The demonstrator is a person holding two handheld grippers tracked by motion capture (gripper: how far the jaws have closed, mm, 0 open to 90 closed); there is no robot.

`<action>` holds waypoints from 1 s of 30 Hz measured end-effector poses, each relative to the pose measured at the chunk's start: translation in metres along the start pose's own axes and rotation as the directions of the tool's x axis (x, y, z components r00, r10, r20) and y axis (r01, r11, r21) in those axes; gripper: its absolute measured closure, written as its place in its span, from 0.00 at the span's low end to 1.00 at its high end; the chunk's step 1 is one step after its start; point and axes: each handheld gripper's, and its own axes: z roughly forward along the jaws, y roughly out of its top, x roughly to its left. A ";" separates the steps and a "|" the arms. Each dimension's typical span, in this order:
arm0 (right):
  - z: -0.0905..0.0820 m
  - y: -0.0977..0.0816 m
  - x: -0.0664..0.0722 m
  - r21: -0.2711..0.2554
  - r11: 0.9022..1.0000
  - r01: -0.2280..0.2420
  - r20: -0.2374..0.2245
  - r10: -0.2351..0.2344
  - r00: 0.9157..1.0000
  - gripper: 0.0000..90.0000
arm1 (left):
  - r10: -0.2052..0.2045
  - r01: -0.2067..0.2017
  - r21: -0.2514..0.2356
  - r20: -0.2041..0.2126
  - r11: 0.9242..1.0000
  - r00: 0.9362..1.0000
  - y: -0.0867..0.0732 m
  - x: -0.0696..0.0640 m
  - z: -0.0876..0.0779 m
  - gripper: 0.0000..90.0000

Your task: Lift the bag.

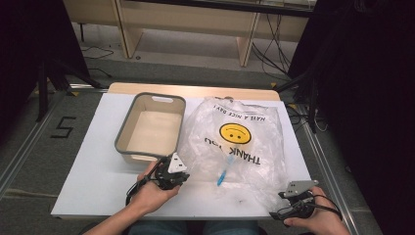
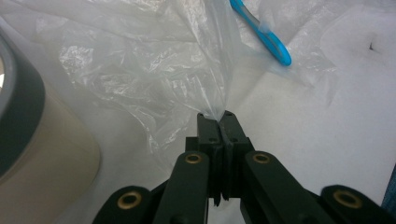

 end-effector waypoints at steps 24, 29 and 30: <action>-0.041 0.007 -0.019 -0.297 0.947 -0.119 0.023 0.132 0.991 0.99 | 0.051 -0.061 -0.184 -0.057 0.981 0.997 0.016 0.005 -0.036 0.99; -0.054 0.012 -0.022 -0.389 0.912 -0.133 0.053 0.167 0.985 0.99 | 0.050 -0.069 -0.250 -0.084 0.966 0.995 0.023 0.009 -0.046 0.99; -0.055 0.013 -0.023 -0.401 0.906 -0.136 0.064 0.175 0.982 0.99 | 0.048 -0.071 -0.263 -0.090 0.962 0.995 0.023 0.010 -0.047 0.99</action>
